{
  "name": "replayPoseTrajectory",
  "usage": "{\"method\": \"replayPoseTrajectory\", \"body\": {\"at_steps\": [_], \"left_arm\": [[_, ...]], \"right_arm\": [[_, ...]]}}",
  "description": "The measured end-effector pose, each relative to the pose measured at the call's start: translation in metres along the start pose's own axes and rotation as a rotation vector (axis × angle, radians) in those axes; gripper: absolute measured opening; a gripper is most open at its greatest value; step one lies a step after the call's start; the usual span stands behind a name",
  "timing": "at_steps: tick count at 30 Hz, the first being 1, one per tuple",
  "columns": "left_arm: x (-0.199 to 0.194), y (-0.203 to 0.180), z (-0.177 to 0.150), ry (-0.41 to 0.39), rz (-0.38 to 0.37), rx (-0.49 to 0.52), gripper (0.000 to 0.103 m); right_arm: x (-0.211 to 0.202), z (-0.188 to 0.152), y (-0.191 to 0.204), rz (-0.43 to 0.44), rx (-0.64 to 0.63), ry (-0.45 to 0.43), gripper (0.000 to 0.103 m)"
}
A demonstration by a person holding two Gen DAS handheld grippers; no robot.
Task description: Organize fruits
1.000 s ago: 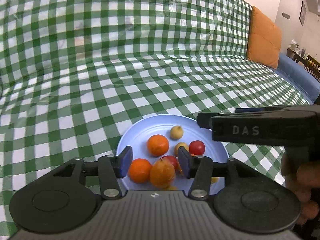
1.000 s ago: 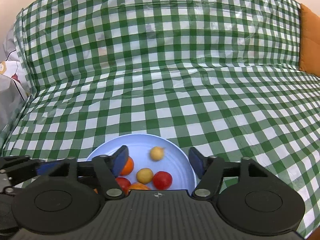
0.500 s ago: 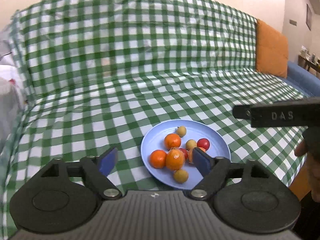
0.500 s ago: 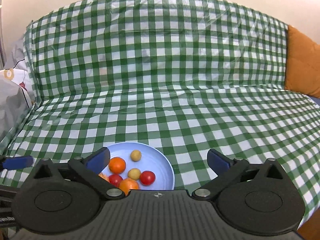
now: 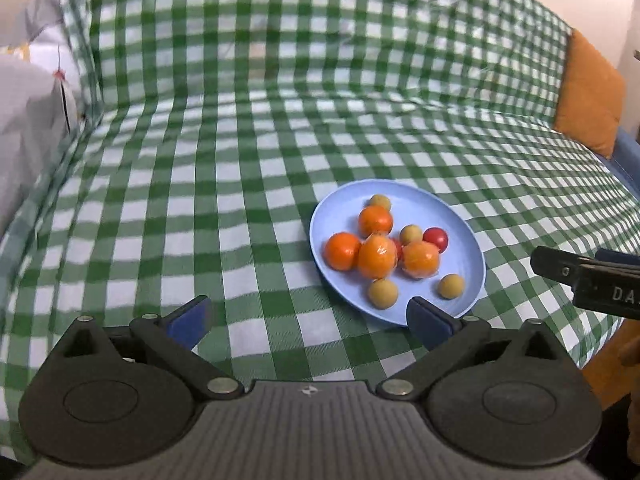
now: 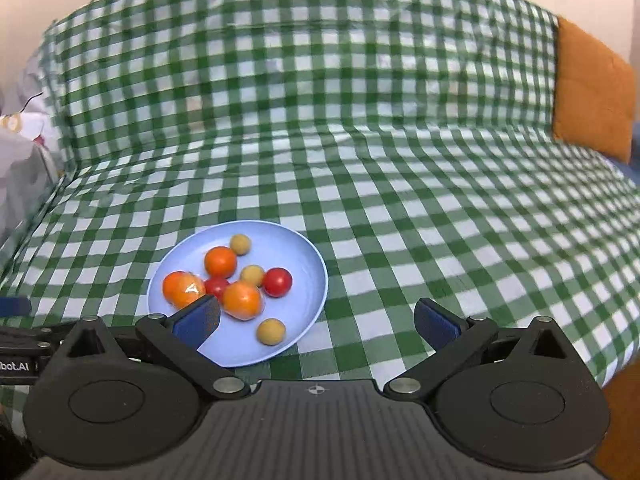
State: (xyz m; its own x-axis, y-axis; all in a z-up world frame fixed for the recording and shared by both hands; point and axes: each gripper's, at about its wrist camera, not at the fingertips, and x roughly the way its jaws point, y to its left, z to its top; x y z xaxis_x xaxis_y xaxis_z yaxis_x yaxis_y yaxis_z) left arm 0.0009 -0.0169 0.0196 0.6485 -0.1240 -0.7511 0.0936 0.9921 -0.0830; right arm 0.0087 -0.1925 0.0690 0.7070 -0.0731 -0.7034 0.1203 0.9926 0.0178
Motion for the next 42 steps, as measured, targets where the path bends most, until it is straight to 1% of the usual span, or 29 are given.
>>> {"method": "replayPoseTrajectory", "body": {"at_steps": [3, 8, 15, 26, 42], "left_arm": [[0.007, 0.000, 0.001, 0.021, 0.002, -0.012, 0.103], [0.009, -0.002, 0.001, 0.033, -0.001, 0.003, 0.103], [0.016, -0.004, 0.002, 0.065, -0.017, -0.003, 0.103], [0.018, -0.008, 0.001, 0.069, -0.006, 0.017, 0.103], [0.020, -0.010, 0.002, 0.068, -0.010, 0.019, 0.103]], "right_arm": [[0.005, 0.001, 0.002, 0.002, 0.011, 0.012, 0.102], [0.018, 0.000, 0.009, 0.001, -0.024, 0.037, 0.102], [0.021, -0.002, 0.014, 0.000, -0.066, 0.048, 0.102], [0.025, -0.004, 0.022, -0.005, -0.126, 0.056, 0.102], [0.027, -0.003, 0.022, -0.009, -0.144, 0.058, 0.102]]}}
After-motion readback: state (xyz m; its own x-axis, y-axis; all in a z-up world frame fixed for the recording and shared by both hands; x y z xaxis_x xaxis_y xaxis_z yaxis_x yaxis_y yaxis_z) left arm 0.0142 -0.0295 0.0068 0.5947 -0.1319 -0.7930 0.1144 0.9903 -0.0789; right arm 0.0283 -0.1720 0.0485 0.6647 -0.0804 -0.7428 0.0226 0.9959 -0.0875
